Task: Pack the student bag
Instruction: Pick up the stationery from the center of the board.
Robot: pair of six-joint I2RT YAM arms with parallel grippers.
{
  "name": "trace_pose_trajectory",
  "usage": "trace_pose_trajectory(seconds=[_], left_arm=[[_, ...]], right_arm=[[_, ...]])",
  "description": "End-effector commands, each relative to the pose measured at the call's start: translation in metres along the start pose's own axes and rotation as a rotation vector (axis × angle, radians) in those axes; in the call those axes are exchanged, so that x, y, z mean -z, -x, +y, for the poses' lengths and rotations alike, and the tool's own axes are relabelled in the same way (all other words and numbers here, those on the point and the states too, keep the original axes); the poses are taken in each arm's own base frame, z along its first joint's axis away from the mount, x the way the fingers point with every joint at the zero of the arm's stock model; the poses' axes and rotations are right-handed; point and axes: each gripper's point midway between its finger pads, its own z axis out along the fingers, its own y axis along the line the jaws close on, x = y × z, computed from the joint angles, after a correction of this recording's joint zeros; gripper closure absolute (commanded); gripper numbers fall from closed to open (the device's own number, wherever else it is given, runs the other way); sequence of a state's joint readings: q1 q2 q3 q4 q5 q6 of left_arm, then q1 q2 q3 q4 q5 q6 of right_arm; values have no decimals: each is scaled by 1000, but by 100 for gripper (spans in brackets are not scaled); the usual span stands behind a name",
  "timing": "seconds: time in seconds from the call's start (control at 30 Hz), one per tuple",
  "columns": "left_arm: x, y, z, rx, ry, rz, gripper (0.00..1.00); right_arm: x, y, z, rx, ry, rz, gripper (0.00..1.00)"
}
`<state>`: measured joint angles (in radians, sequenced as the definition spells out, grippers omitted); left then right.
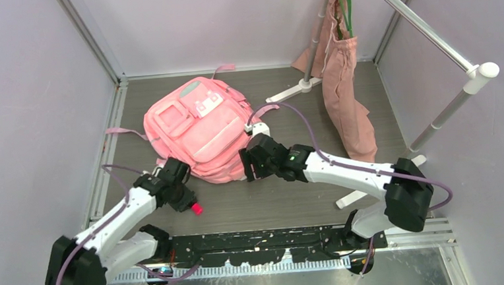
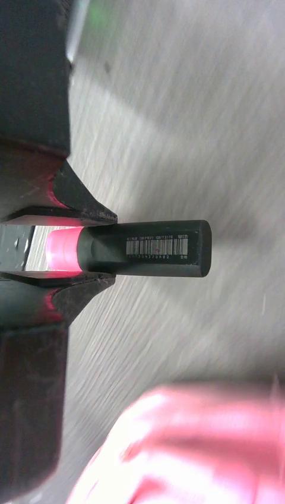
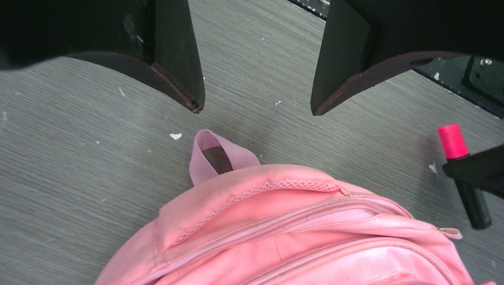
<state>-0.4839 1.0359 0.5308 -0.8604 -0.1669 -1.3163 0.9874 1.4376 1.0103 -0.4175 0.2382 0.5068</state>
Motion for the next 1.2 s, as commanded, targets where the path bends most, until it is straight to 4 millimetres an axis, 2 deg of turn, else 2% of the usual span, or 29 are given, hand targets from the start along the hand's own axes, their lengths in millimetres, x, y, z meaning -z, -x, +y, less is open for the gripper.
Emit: trace_pose_trajectory(seconds=[0.0, 0.07, 0.13, 0.23, 0.33, 0.43, 0.5, 0.63, 0.8, 0.83, 0.97, 1.17], left_arm=[[67, 4, -93, -275, -594, -39, 100], [112, 3, -128, -314, -869, -73, 100], [146, 5, -150, -321, -1027, -91, 100], [182, -2, -176, -385, -1185, -46, 100], [212, -18, -194, -484, -1346, 43, 100], [214, -24, -198, -538, -1371, 75, 100], [216, -26, -198, -551, -1386, 83, 100], [222, -27, -197, -567, -1413, 74, 100], [225, -28, -195, -588, -1424, 60, 100], [224, -28, -195, -590, -1422, 60, 100], [224, -31, -195, -604, -1433, 73, 100], [229, -35, -193, -632, -1465, 89, 100]], right_arm=[[41, 46, -7, -29, 25, -153, 27], [56, 63, 6, -77, 146, -191, 23], [74, 79, 27, -118, 285, -236, 19], [100, 94, 67, -158, 515, -267, 18], [106, 111, 83, -232, 598, -297, 16], [102, 122, 95, -265, 629, -288, 16], [93, 125, 99, -307, 623, -262, 16], [79, 131, 89, -391, 542, -267, 19], [72, 134, 71, -441, 441, -302, 49], [72, 136, 67, -452, 421, -320, 51], [74, 139, 61, -450, 395, -341, 52], [53, 128, 68, -432, 389, -267, 50]])
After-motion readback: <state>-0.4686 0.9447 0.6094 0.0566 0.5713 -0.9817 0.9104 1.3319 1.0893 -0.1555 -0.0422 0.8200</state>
